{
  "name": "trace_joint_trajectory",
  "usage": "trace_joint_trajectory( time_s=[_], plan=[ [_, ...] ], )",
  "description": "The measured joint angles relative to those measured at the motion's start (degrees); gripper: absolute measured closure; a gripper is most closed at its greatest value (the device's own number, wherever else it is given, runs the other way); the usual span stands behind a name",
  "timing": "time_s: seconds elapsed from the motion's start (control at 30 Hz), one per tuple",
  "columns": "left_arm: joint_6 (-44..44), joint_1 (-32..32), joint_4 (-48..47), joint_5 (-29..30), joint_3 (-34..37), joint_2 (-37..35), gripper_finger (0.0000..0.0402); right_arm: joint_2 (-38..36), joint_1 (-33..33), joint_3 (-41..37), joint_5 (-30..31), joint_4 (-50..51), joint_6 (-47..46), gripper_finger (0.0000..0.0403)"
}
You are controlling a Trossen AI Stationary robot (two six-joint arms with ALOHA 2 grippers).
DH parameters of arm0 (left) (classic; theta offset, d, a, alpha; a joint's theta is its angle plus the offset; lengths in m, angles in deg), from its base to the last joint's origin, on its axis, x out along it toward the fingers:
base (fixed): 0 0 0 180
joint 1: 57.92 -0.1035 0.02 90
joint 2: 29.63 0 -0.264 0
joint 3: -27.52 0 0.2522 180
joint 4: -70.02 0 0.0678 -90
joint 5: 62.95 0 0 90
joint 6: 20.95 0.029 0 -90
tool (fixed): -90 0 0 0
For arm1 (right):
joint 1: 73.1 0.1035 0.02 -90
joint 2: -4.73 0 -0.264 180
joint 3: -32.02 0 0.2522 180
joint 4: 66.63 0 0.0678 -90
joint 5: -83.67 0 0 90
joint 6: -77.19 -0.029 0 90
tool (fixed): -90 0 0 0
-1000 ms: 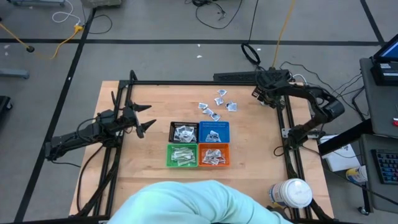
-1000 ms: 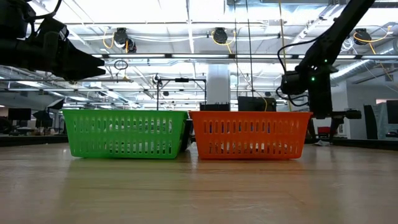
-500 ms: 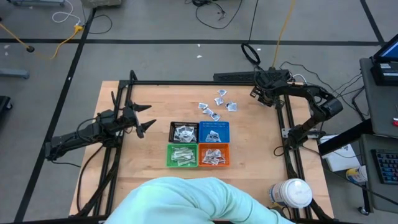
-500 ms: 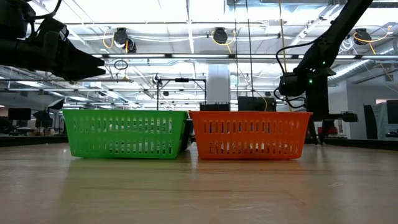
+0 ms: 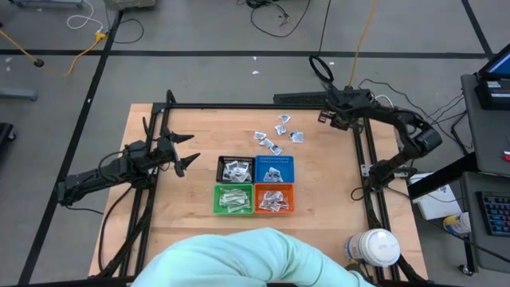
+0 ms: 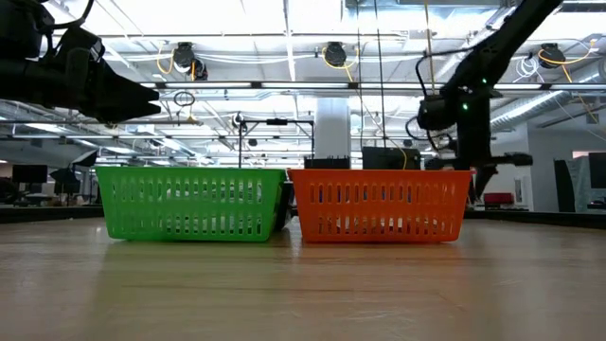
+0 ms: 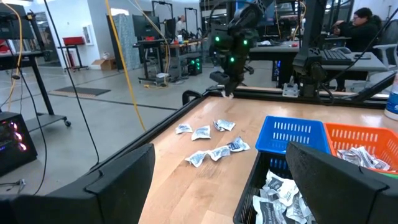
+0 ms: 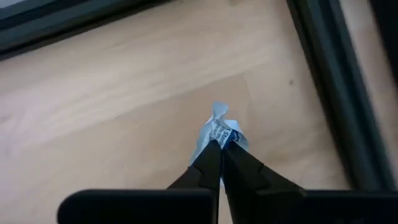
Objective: Pick & Place First Aid Supplies
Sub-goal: Put the alcohol pad into the blue bin
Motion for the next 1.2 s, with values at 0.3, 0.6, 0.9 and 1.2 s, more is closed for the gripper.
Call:
trace_joint_trajectory(
  time_s=[0.3,0.6,0.9,1.2],
  plan=[
    [0.0,-0.02,-0.02,0.0,0.02,0.0,0.0036,-0.75,1.47,11.31,-0.28,13.04,15.37,0.0402],
    [0.0,0.0,0.0,0.0,0.02,-0.01,0.0037,-0.51,2.35,21.75,-6.14,15.5,28.52,0.0402],
    [-0.01,-0.02,-0.01,0.0,0.02,0.01,0.0036,0.48,6.42,25.28,-9.16,15.1,33.49,0.0402],
    [-0.02,0.0,0.0,0.0,0.02,0.01,0.0036,0.48,14.04,25.28,-12.33,14.8,40.04,0.0403]
  ],
)
